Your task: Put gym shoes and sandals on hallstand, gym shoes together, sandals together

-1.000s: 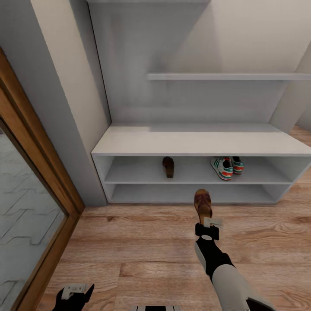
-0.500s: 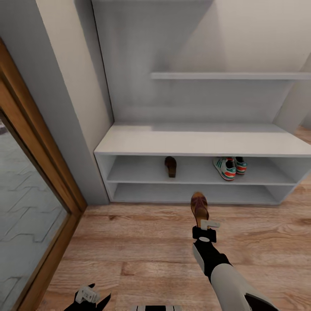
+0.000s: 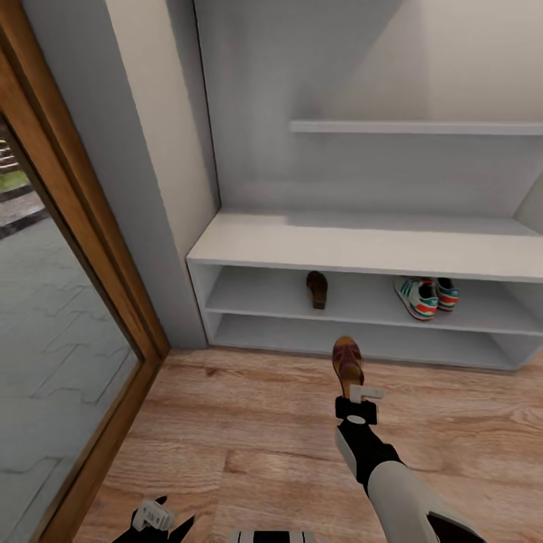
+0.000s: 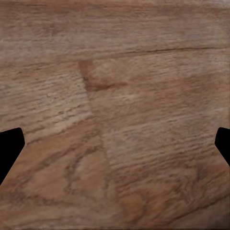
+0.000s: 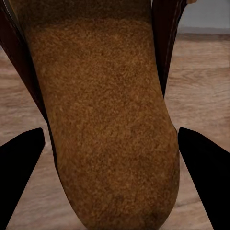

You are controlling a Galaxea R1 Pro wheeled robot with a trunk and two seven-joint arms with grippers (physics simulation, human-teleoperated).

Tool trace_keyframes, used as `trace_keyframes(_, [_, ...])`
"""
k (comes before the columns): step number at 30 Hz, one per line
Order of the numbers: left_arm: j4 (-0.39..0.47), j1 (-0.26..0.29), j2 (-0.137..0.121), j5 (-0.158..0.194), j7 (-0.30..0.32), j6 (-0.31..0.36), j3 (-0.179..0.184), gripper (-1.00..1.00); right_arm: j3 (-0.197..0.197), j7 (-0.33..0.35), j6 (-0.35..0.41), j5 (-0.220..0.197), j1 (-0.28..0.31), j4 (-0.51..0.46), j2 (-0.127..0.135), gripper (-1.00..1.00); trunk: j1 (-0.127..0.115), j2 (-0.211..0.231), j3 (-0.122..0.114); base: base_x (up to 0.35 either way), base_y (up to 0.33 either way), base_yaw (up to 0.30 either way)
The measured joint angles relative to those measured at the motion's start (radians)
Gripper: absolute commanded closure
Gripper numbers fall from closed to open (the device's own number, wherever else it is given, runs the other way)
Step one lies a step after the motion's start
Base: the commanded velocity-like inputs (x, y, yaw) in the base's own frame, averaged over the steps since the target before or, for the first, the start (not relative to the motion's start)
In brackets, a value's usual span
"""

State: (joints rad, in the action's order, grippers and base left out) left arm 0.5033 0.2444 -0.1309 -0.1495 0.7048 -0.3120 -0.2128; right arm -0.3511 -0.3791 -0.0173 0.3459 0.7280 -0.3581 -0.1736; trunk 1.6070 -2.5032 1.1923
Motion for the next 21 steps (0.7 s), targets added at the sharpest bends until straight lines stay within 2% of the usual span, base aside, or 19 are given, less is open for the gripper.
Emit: trace_keyframes(21, [0.0,0.0,0.001,0.002,-0.002,0.006,-0.001,-1.0,0.0,0.0,-0.004,0.0,0.0,0.002,0.0,1.0,0.0,0.0,0.023,0.0,0.0,0.184])
